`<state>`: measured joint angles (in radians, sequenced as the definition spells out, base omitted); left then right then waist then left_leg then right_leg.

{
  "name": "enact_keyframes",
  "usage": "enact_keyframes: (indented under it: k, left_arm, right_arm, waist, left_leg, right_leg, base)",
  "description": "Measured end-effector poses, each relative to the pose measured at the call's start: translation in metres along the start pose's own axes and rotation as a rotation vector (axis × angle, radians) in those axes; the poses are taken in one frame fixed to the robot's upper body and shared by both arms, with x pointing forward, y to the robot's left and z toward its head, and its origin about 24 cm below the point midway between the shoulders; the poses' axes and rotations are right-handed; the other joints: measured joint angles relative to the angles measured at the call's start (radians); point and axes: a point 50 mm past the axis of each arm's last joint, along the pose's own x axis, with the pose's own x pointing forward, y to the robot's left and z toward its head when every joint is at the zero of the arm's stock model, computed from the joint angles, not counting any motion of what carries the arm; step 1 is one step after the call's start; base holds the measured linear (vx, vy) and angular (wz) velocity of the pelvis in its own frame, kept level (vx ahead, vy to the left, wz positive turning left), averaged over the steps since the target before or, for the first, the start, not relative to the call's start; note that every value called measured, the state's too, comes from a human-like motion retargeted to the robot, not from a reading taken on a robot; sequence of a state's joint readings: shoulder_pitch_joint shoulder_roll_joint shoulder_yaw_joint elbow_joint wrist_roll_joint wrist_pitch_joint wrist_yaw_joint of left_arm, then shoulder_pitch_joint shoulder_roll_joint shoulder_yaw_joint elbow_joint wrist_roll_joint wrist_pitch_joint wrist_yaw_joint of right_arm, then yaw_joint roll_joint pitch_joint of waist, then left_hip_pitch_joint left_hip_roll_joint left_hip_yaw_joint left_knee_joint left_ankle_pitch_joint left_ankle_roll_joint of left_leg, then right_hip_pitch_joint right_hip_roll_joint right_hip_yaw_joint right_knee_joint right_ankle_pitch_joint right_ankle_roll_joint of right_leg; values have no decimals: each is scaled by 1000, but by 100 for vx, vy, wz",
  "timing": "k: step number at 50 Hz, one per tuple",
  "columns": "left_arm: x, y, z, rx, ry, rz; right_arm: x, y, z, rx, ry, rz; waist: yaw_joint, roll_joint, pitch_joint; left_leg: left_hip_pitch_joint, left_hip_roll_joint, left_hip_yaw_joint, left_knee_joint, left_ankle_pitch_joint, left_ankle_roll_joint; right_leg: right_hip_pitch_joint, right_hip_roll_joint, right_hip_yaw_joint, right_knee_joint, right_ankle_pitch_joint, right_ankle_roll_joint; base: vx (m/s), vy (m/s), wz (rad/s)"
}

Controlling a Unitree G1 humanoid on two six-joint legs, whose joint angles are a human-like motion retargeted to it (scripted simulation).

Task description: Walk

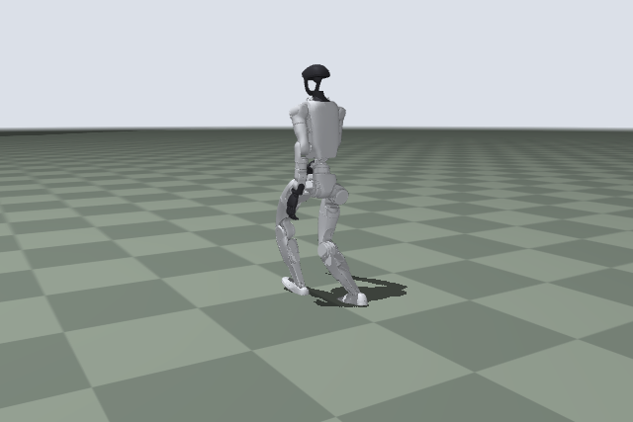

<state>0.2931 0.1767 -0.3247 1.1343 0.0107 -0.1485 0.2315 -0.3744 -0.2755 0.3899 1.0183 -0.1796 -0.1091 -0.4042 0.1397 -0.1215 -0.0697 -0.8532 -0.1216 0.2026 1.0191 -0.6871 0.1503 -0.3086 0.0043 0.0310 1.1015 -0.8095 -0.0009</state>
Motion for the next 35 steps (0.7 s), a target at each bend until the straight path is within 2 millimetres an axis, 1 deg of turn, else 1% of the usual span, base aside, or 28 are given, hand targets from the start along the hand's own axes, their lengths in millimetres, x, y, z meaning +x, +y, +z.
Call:
enact_keyframes:
  k: [2,3,5,6,7,8,10,12,13,15,17,18,20,22,23,24,25,27,28,30,32,33,35]
  left_arm:
    - [-6,-7,-17,21,53,-37]
    - [-8,-11,-20,32,66,-53]
    - [-7,-9,-22,62,75,-52]
    - [-3,-5,-14,71,53,-34]
    - [1,-1,-4,80,25,-12]
    - [6,6,9,88,-12,19]
    - [15,23,41,91,-100,93]
    - [21,44,78,61,-206,175]
    - [22,54,97,38,-267,214]
    - [19,76,136,-9,-398,281]
    - [12,93,169,-33,-527,332]
    - [8,98,181,-42,-579,352]
    - [2,103,193,-60,-644,370]
    - [2,100,188,-77,-639,366]
    - [3,95,180,-86,-617,347]
    - [5,88,172,-86,-587,323]
    - [7,80,164,-82,-553,297]
    - [12,65,144,-44,-470,240]
    - [14,57,132,-22,-426,211]
    - [16,43,105,10,-331,153]
    - [15,28,71,28,-225,90]
    - [13,20,53,32,-171,59]
    - [7,7,23,33,-68,5]
  right_arm:
    - [0,0,10,23,-48,-1]
    - [-3,5,9,29,-49,11]
    - [-17,24,-5,54,-5,84]
    - [-25,35,-16,53,36,128]
    - [-34,45,-27,47,81,171]
    - [-44,54,-40,29,134,213]
    - [-68,69,-73,-21,256,294]
    - [-98,75,-110,-68,391,355]
    - [-114,76,-127,-86,461,379]
    - [-146,74,-159,-104,594,417]
    - [-174,71,-181,-112,702,437]
    - [-187,69,-190,-117,747,444]
    - [-207,66,-203,-121,821,455]
    - [-215,68,-205,-109,853,454]
    - [-211,68,-204,-100,852,441]
    - [-202,68,-199,-99,829,422]
    - [-189,66,-194,-103,794,400]
    - [-154,62,-174,-113,683,342]
    - [-133,58,-161,-111,620,308]
    - [-93,48,-129,-90,485,231]
    - [-56,34,-91,-54,337,148]
    - [-40,25,-72,-35,260,109]
    - [-14,8,-33,0,113,37]
  waist:
    - [-23,-66,-1]
    - [-33,-82,-4]
    - [-67,-163,2]
    - [-85,-181,8]
    - [-102,-194,14]
    - [-118,-195,21]
    - [-142,-175,39]
    - [-159,-139,59]
    - [-166,-122,68]
    - [-180,-88,74]
    - [-178,-45,64]
    - [-172,-21,59]
    - [-159,32,58]
    - [-143,65,58]
    - [-132,102,61]
    - [-116,127,61]
    - [-98,146,59]
    - [-56,132,57]
    - [-37,119,56]
    - [-4,87,52]
    - [22,63,45]
    - [30,51,41]
    - [34,25,30]
  left_leg:
    - [39,-107,21,-59,34,29]
    - [45,-134,26,-19,39,48]
    - [142,-243,55,-73,64,97]
    - [195,-268,55,-96,57,106]
    - [250,-288,53,-120,47,112]
    - [312,-297,42,-149,30,112]
    - [450,-303,11,-208,-8,112]
    - [582,-293,-21,-256,-44,106]
    - [642,-285,-37,-282,-55,97]
    - [744,-266,-71,-331,-65,77]
    - [800,-219,-99,-330,-75,48]
    - [810,-189,-108,-293,-85,31]
    - [810,-111,-121,-121,-109,-8]
    - [781,-28,-107,122,-28,-54]
    - [722,55,-103,293,54,-82]
    - [646,129,-97,439,125,-86]
    - [562,198,-90,574,190,-77]
    - [393,264,-71,720,168,-7]
    - [312,272,-60,748,132,23]
    - [170,254,-32,710,61,59]
    - [75,213,-8,555,17,53]
    - [40,184,-1,449,5,40]
    - [-2,101,4,205,-7,11]
  right_leg:
    - [41,-90,22,103,20,54]
    - [49,-116,25,176,71,84]
    - [20,-231,58,364,274,169]
    - [-30,-275,68,460,364,177]
    - [-84,-313,76,545,424,174]
    - [-147,-341,83,608,423,149]
    - [-267,-360,88,664,343,91]
    - [-360,-330,69,596,236,51]
    - [-399,-305,57,527,195,43]
    - [-455,-228,43,326,133,56]
    - [-471,-113,46,96,102,83]
    - [-467,-65,43,21,99,85]
    - [-435,17,13,-6,117,60]
    - [-399,71,-13,78,122,9]
    - [-367,112,-51,90,118,-33]
    - [-341,140,-76,97,107,-67]
    - [-319,161,-96,100,92,-98]
    - [-263,161,-93,90,54,-117]
    - [-233,156,-85,79,37,-115]
    - [-176,139,-64,50,15,-93]
    - [-114,123,-43,16,7,-64]
    - [-82,111,-35,-1,4,-50]
    - [-23,66,-27,-32,3,-23]
  base:
    - [2,3,47]
    - [-1,2,38]
    - [-3,4,35]
    - [0,0,0]
    - [0,0,0]
    - [0,0,0]
    - [5,7,-25]
    - [9,4,-9]
    - [9,-1,20]
    - [7,-4,42]
    - [3,-6,43]
    - [-2,-8,31]
    - [-5,-8,20]
    - [-8,-7,19]
    - [-11,-10,32]
    - [-12,-12,41]
    - [-9,-11,46]
    - [-5,-8,45]
    - [-3,-4,33]
    - [-1,0,11]
    - [1,6,-9]
    - [2,7,-2]
    - [2,7,16]
